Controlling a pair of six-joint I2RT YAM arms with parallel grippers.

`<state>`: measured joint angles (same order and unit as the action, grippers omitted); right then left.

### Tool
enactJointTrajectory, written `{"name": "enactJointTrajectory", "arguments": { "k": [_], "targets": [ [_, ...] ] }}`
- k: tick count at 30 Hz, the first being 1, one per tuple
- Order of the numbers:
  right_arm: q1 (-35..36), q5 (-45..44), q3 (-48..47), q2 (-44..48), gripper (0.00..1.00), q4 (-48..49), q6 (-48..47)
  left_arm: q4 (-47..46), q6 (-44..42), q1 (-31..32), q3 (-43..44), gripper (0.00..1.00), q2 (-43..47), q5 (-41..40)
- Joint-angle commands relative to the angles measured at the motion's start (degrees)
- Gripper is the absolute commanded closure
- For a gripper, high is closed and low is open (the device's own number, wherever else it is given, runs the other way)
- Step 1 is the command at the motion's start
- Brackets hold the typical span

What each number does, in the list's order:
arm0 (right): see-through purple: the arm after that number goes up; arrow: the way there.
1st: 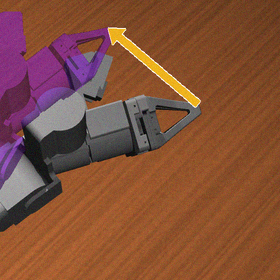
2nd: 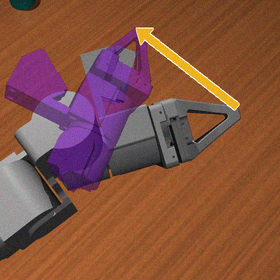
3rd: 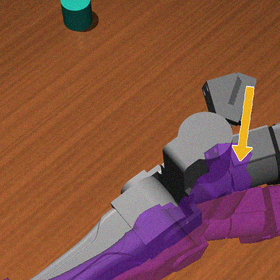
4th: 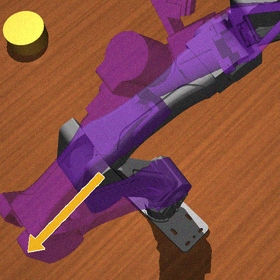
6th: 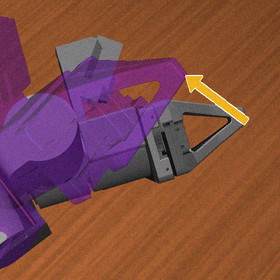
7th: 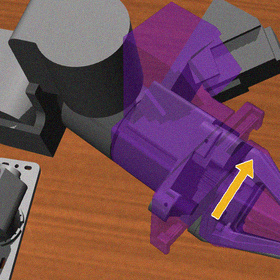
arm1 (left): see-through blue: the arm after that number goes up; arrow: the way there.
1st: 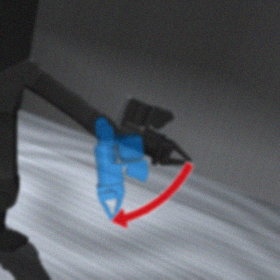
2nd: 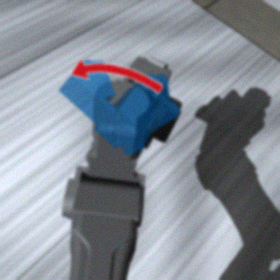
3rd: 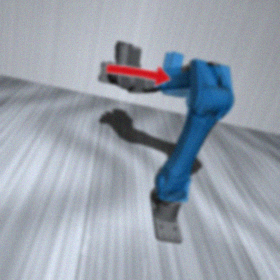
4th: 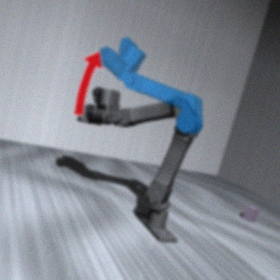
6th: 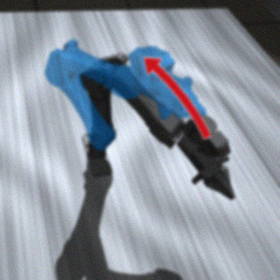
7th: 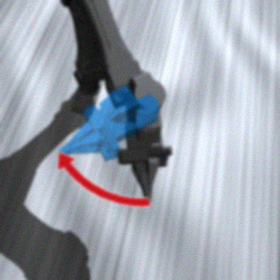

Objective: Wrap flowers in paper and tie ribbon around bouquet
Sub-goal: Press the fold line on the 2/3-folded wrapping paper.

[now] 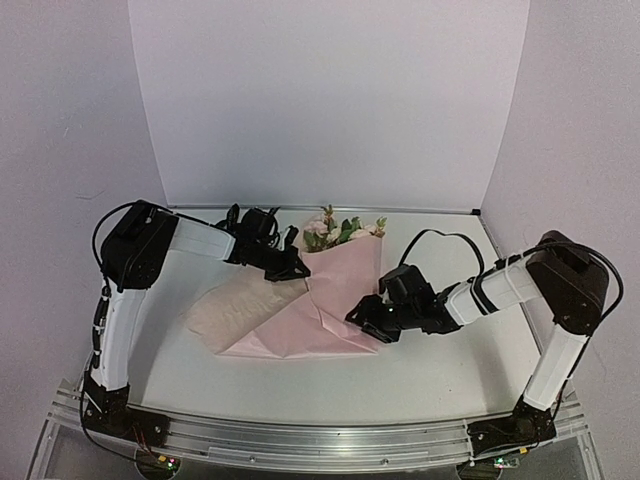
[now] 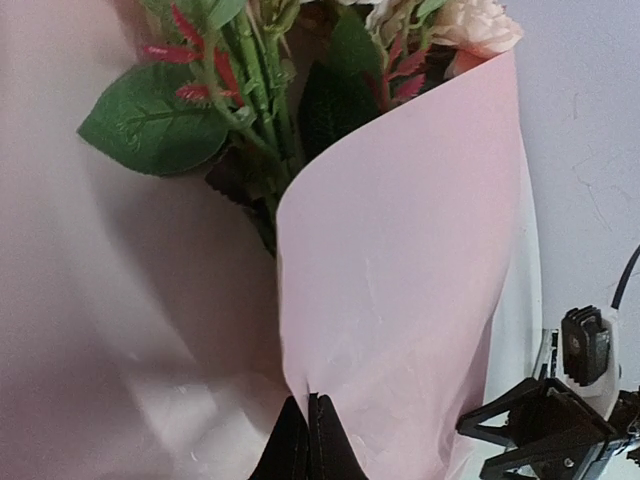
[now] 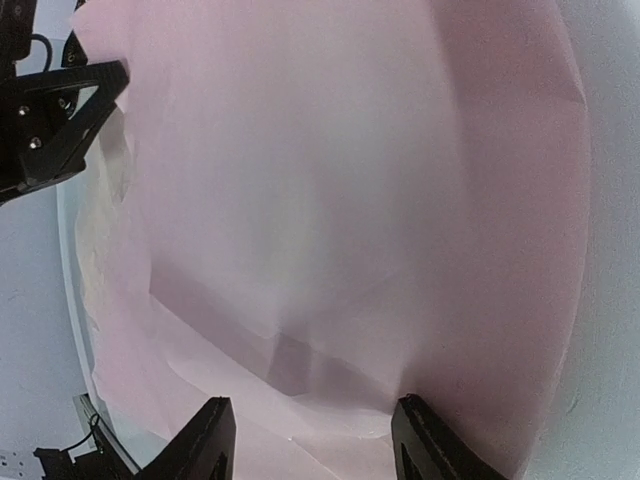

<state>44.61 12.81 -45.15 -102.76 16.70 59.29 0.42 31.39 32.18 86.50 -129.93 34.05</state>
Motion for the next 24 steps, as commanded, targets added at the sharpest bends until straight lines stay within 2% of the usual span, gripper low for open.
{"name": "enactJointTrajectory", "arguments": {
  "k": [1,6,12,19,24],
  "targets": [
    [-2.7,2.96,-0.4,2.93,0.42,-0.47,0.81,-0.77,-1.87,-0.64,0.79,1.0,-2.36,-2.19],
    [-5.82,7.58,-4.84,3.3,0.39,-0.03,0.73,-0.89,-2.65,-0.64,0.71,1.0,-3.76,-1.85],
    [-9.81,13.34,-13.57,-2.92,0.39,1.29,1.69,-0.77,-3.74,-0.63,0.68,1.0,-4.13,-2.1],
    [-17.23,18.74,-19.81,-15.24,0.43,8.66,8.52,-0.53,-4.47,-0.71,0.17,1.0,-4.24,-2.16],
    [-19.57,19.54,-22.08,-23.14,0.45,13.22,13.92,0.97,-4.78,-0.89,-0.02,1.0,-4.35,-2.41]
  ]
}}
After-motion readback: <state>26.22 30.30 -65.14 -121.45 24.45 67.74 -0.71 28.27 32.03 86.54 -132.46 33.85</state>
